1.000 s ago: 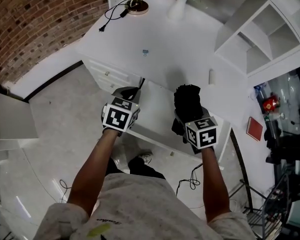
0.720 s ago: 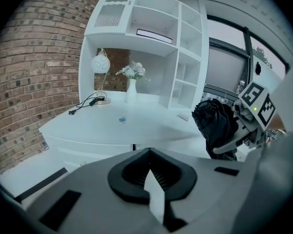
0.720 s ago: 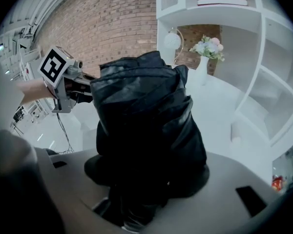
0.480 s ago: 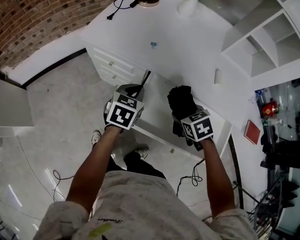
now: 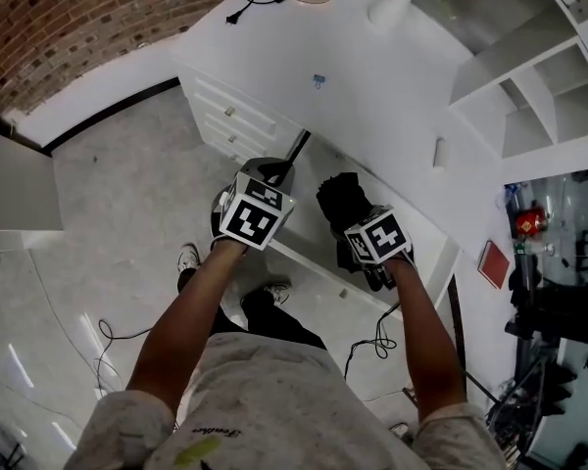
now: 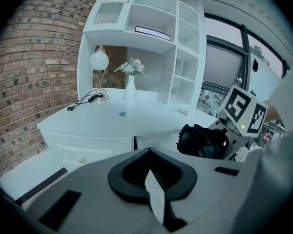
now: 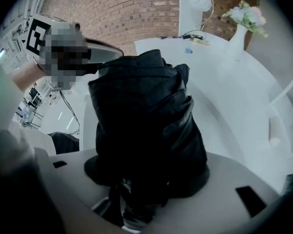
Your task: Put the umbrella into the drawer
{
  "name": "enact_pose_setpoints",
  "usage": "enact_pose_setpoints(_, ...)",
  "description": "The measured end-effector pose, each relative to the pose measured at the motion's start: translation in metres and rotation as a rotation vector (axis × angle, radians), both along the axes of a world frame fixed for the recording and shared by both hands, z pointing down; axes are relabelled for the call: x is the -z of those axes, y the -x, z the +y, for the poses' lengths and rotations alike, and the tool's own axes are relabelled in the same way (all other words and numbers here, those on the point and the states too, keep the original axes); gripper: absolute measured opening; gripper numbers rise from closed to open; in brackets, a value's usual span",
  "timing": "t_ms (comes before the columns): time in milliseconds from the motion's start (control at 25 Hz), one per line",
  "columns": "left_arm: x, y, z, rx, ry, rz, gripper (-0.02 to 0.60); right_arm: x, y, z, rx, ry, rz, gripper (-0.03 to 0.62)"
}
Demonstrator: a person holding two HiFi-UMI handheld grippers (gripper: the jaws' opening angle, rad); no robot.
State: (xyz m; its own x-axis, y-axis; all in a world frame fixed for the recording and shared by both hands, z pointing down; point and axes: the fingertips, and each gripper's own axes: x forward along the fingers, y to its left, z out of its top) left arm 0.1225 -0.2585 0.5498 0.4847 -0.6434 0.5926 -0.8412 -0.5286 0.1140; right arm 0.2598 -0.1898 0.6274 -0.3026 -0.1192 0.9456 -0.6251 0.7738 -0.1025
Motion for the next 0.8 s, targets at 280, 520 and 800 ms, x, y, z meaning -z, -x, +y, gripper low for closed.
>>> enact_pose_setpoints(280,-0.002,0.005,-0.001,-0.026,-0.025,-0.008,-0.003,-0.028,0.01,0.004,-0.009,0.106,0.013,0.253)
enact_pose_setpoints(520,-0.011,0.01,0.0,-0.031,0.006,-0.023,-0.003,-0.047,0.008,0.0,0.005,0.158,0.072,0.253)
enact_pose_setpoints(800,-0.018,0.01,0.002,-0.039,0.03,-0.031,-0.003,-0.063,0.004,-0.002,-0.012,0.212,0.099,0.253)
